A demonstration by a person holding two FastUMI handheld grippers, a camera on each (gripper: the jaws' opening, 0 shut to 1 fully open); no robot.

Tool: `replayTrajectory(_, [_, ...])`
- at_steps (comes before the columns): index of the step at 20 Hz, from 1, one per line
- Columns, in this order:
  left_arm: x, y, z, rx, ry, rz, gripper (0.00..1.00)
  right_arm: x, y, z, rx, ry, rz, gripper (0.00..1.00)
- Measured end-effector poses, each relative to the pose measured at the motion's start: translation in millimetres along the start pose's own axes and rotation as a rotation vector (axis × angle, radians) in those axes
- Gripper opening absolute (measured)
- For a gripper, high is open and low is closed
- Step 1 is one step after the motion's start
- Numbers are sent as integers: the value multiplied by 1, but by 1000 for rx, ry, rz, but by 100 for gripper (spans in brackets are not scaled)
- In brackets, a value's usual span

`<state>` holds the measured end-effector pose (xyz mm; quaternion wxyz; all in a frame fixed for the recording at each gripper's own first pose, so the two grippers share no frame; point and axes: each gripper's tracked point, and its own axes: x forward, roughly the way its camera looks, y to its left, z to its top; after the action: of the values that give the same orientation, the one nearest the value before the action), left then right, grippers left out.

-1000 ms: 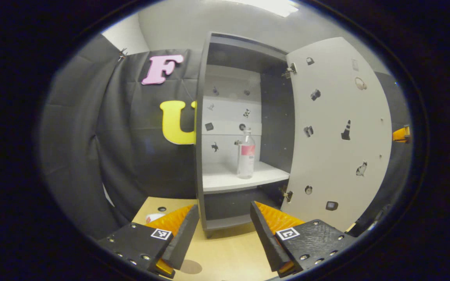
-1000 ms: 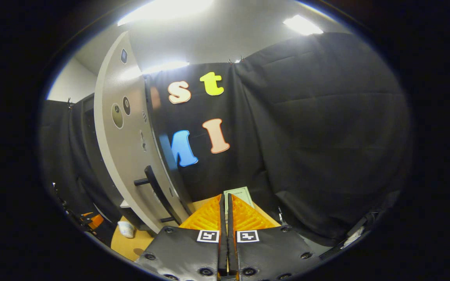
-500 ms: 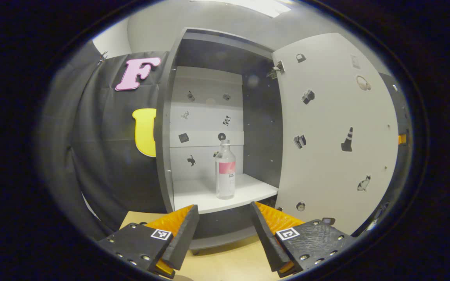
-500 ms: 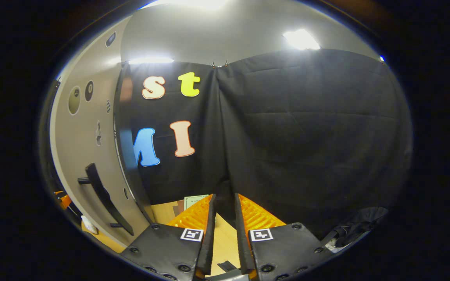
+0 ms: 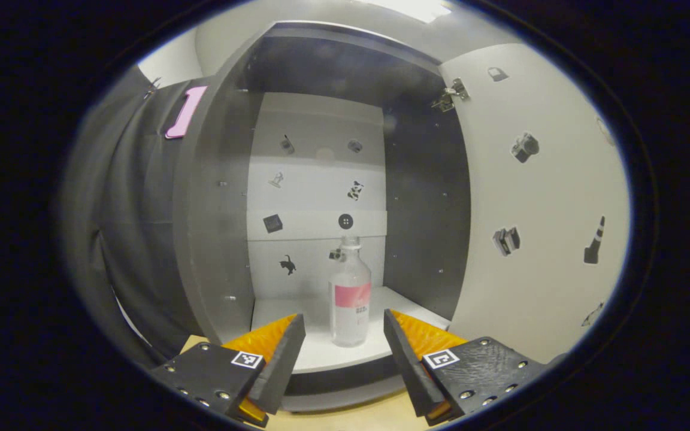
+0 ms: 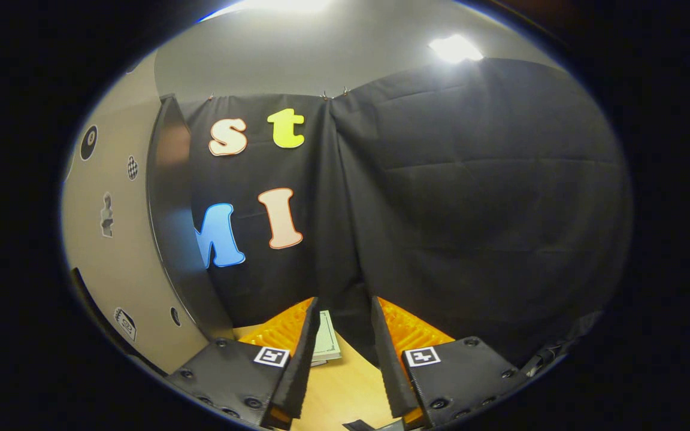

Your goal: Open the cabinet door with the right hand, grasp the bottle in the cabinet with the left hand and place it on the coaster, then close the cabinet door with the right hand.

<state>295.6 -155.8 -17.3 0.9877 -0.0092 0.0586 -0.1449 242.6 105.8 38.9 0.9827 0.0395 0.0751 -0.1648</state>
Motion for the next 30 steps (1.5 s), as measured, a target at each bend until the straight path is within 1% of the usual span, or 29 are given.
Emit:
replayTrajectory(1, [11, -1, -2, -10, 8, 3, 80, 7, 4, 1, -11, -4, 18, 72])
replayTrajectory(4, [40, 0, -8, -21, 17, 29, 82, 29, 2, 3, -16, -14, 38, 95])
replayTrajectory(6, [54, 0, -14, -24, 21, 37, 83, 43, -2, -1, -21, -6, 36, 97])
replayTrajectory(7, [61, -1, -16, -29, 21, 44, 80, 49, -3, -2, -25, -12, 36, 99])
replayTrajectory(8, [67, -3, -19, -31, 23, 44, 80, 53, -4, -3, -30, -16, 36, 98])
replayTrajectory(9, [71, -5, -20, -32, 23, 41, 80, 55, -4, -5, -35, -12, 43, 92])
replayTrajectory(10, [75, -4, -21, -30, 21, 48, 82, 59, -3, -9, -41, -5, 48, 98])
replayTrajectory(13, [85, -2, -19, -34, 8, 56, 82, 67, -2, -17, -47, 14, 66, 98])
replayTrajectory(15, [93, -1, -16, -45, 3, 41, 82, 70, 0, -21, -32, 26, 81, 98])
replayTrajectory(16, [97, -1, -14, -52, -1, 29, 80, 72, 0, -23, -28, 31, 85, 98])
replayTrajectory(18, [103, -1, -11, -62, -5, 11, 81, 73, -2, -26, -30, 36, 85, 98])
replayTrajectory(20, [108, 2, -11, -63, -1, 14, 81, 72, -2, -26, -32, 34, 87, 98])
replayTrajectory(21, [110, 3, -10, -61, -1, 12, 83, 73, -4, -28, -30, 35, 86, 98])
replayTrajectory(24, [115, 0, -11, -51, -3, 10, 81, 78, -7, -31, -12, 41, 77, 98])
replayTrajectory(26, [118, -1, -10, -31, -4, 9, 80, 80, -1, -33, 14, 51, 92, 98])
replayTrajectory(28, [118, -2, -9, -15, -10, 5, 81, 85, 0, -34, 25, 55, 100, 98])
replayTrajectory(29, [119, -3, -7, -13, -12, -3, 80, 88, 1, -34, 25, 55, 101, 98])
replayTrajectory(30, [118, -5, -6, -9, -12, -14, 81, 89, 2, -34, 25, 55, 105, 98])
